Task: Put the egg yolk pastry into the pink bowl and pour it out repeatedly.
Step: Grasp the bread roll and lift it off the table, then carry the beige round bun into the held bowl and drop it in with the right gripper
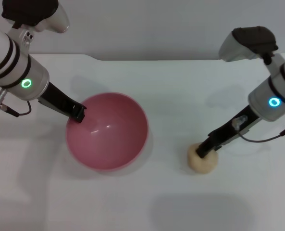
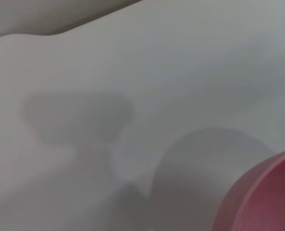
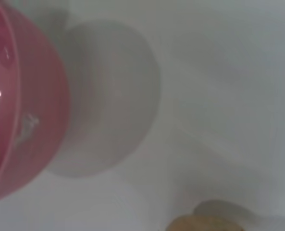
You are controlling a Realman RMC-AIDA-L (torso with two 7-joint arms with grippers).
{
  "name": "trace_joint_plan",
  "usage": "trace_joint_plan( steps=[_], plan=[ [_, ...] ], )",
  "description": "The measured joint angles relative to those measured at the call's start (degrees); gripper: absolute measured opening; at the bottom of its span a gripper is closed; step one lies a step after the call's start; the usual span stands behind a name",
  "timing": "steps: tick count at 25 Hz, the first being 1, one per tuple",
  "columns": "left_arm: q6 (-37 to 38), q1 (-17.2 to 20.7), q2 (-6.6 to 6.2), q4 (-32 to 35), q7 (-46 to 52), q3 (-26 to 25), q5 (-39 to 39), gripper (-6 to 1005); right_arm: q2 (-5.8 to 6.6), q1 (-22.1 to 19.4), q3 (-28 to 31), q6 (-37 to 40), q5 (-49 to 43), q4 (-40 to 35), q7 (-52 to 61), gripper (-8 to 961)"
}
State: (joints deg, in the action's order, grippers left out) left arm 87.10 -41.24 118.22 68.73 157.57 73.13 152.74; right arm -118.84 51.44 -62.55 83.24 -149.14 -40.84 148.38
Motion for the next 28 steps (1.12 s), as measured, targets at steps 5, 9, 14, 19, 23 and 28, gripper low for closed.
trace_joint_plan(
  steps=[5,9,14,19,23,28],
  plan=[
    [0.05,-0.01,0.0,0.0,0.01,0.0,0.0,-1,-0.05,-0.2,-6.3,-3.18,2.36,1.36,-0.05,400],
    [0.16,0.0,-0.04,0.0,0.01,-0.01,0.15,-1,-0.03,-0.94,-6.99,-3.59,3.81,0.65,-1.13,380],
    [0.19,-0.03,-0.16,0.0,0.01,-0.01,0.36,-1,0.29,-4.61,-5.88,-3.6,10.53,-3.82,-5.31,345],
    [0.24,-0.73,-0.16,-0.07,-0.15,1.1,0.42,-1,0.33,-7.57,-0.57,-1.13,12.81,-9.46,-7.57,270],
    [0.23,-1.55,-0.17,-0.78,-0.09,2.63,0.45,-1,0.41,-8.74,5.07,4.3,18.62,-14.04,-12.06,231],
    [-0.18,-4.77,0.21,-4.68,-0.07,5.8,0.43,-2,0.45,-9.22,6.65,11.5,31.24,-22.28,-17.29,165]
  ],
)
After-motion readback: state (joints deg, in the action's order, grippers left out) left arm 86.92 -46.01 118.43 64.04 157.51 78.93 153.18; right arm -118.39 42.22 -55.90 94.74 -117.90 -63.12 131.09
